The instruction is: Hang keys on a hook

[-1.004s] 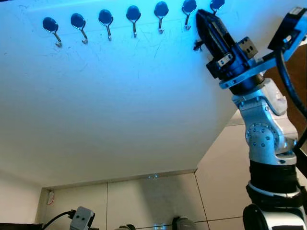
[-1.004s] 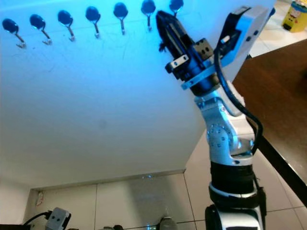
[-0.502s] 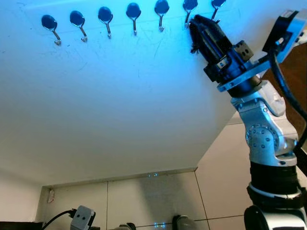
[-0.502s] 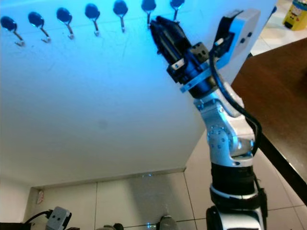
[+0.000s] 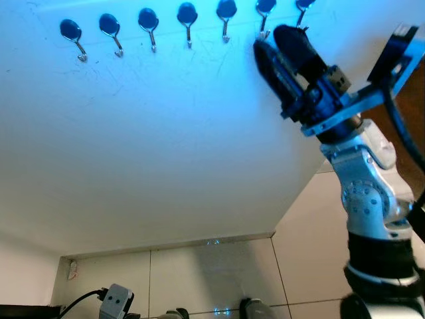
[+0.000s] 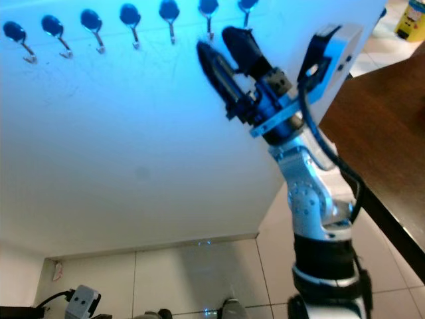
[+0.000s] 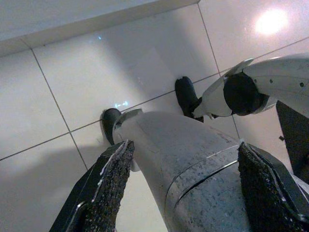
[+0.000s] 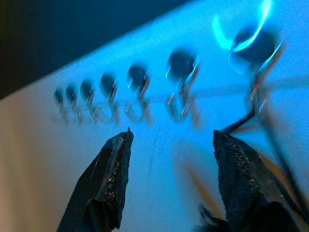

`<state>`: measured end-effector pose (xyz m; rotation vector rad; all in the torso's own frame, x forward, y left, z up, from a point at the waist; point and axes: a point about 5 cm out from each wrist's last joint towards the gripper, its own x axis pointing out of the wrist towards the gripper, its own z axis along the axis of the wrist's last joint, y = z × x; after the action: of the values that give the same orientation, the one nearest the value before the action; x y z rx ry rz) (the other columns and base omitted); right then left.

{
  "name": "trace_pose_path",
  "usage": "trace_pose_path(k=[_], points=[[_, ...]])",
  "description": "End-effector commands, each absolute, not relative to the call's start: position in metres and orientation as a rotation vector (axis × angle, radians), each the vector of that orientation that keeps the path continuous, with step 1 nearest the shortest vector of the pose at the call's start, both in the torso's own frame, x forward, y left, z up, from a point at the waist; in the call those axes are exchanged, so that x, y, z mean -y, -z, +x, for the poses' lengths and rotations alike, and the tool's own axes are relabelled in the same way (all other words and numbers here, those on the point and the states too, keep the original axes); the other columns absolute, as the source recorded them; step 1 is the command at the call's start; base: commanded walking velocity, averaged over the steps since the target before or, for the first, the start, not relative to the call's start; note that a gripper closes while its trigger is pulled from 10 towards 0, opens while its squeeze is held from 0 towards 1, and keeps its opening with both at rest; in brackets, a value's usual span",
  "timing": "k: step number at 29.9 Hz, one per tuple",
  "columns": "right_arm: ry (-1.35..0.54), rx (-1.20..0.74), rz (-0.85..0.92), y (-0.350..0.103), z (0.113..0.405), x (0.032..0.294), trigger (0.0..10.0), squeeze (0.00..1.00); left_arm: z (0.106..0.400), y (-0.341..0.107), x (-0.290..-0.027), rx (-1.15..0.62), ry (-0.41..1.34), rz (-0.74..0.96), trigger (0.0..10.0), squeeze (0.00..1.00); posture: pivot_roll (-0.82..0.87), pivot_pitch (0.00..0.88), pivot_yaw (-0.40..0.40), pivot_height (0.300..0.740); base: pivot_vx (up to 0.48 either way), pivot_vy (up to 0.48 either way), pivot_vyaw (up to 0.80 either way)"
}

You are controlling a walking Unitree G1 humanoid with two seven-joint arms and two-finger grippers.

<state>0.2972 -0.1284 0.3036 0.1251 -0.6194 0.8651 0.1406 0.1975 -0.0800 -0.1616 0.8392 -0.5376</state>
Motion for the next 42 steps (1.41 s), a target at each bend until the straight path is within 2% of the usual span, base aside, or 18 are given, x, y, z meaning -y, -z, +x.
trace_pose_path(k=[1, 3, 4, 20, 24, 29, 35, 42], points=[[-0.967, 0.595, 0.098, -0.297, 0.287, 0.117, 10.0, 0.68, 0.108, 0.093, -0.197, -0.987, 0.569, -0.179, 10.0, 0.00, -0.01, 0.162, 0.145, 0.740, 0.000, 0.000, 0.00], [-0.982, 0.590, 0.097, -0.295, 0.285, 0.116, 10.0, 0.68, 0.108, 0.093, -0.196, -0.987, 0.571, -0.179, 10.0, 0.00, -0.01, 0.162, 0.145, 0.740, 0.000, 0.000, 0.00], [-0.998, 0.584, 0.102, -0.293, 0.284, 0.115, 10.0, 0.00, 0.108, 0.093, -0.197, -0.987, 0.573, -0.178, 10.0, 0.00, -0.01, 0.161, 0.145, 0.740, 0.000, 0.000, 0.00], [-1.068, 0.625, 0.136, -0.294, 0.275, 0.116, 10.0, 0.00, 0.109, 0.093, -0.198, -0.996, 0.575, -0.170, 10.0, 0.00, -0.01, 0.141, 0.138, 0.740, 0.000, 0.000, 0.00], [-1.188, 0.692, 0.184, -0.306, 0.261, 0.111, 10.0, 0.00, 0.108, 0.093, -0.198, -1.001, 0.573, -0.168, 10.0, 0.00, -0.01, 0.135, 0.135, 0.740, 0.000, 0.000, 0.00], [-1.298, 0.636, 0.118, -0.301, 0.253, 0.103, 10.0, 0.00, 0.106, 0.095, -0.196, -1.012, 0.568, -0.165, 10.0, 0.00, -0.01, 0.132, 0.133, 0.740, 0.000, 0.000, 0.00], [-1.229, 0.595, 0.033, -0.295, 0.262, 0.106, 10.0, 0.00, 0.104, 0.097, -0.193, -1.023, 0.557, -0.165, 10.0, 0.00, -0.01, 0.133, 0.133, 0.740, 0.000, 0.000, 0.00], [-1.186, 0.711, 0.167, -0.313, 0.262, 0.113, 10.0, 0.00, 0.100, 0.098, -0.195, -1.043, 0.544, -0.158, 10.0, 0.00, -0.01, 0.137, 0.139, 0.740, 0.000, 0.000, 0.00]])
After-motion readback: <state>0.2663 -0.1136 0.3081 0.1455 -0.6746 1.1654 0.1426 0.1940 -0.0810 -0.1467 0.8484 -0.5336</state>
